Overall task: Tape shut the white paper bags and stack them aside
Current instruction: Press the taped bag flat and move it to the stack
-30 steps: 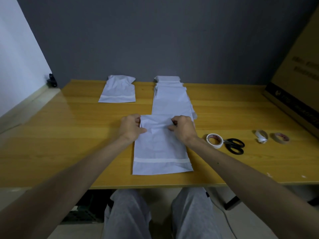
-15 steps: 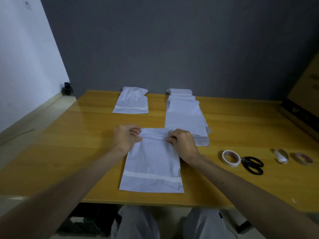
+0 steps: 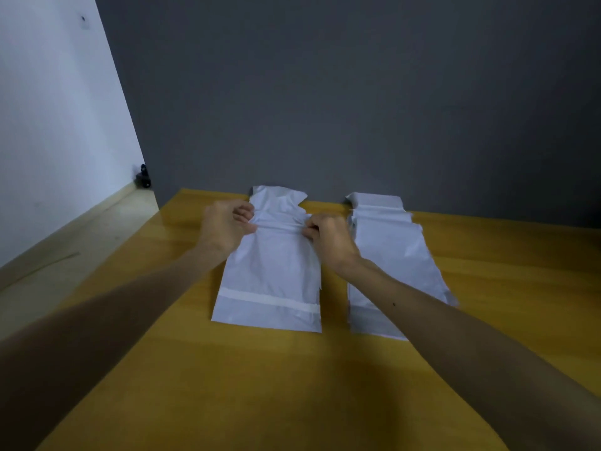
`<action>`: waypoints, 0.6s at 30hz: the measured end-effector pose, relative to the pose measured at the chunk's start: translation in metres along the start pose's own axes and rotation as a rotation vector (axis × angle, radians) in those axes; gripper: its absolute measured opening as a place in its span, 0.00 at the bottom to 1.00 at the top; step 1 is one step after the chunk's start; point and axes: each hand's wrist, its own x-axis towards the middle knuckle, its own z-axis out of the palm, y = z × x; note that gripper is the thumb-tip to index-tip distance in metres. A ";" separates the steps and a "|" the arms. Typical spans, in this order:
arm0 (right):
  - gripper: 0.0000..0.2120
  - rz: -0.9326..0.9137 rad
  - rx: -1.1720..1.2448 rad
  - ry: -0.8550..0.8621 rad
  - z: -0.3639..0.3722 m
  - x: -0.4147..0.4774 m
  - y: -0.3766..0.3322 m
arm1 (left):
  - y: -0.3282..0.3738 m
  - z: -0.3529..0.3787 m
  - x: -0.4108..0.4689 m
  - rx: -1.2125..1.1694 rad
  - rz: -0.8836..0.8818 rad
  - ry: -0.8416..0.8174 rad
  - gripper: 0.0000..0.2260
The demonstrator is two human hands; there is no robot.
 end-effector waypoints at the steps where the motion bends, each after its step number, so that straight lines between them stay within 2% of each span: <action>1: 0.12 -0.004 -0.014 0.005 0.007 0.014 0.003 | -0.005 0.000 0.013 0.015 -0.005 -0.001 0.11; 3: 0.10 -0.007 -0.047 -0.011 0.020 0.040 0.009 | -0.015 0.002 0.035 0.098 -0.012 -0.003 0.09; 8: 0.08 -0.032 -0.120 -0.053 0.050 0.082 0.028 | -0.044 0.016 0.077 0.186 -0.029 0.005 0.12; 12: 0.07 -0.005 -0.146 -0.097 0.067 0.088 0.047 | -0.077 0.033 0.090 0.095 -0.068 -0.059 0.12; 15: 0.07 0.047 -0.100 -0.103 0.071 0.087 0.053 | -0.085 0.038 0.091 0.186 -0.069 -0.060 0.07; 18: 0.07 0.061 -0.073 -0.085 0.064 0.079 0.051 | -0.075 0.038 0.087 0.348 -0.042 -0.092 0.15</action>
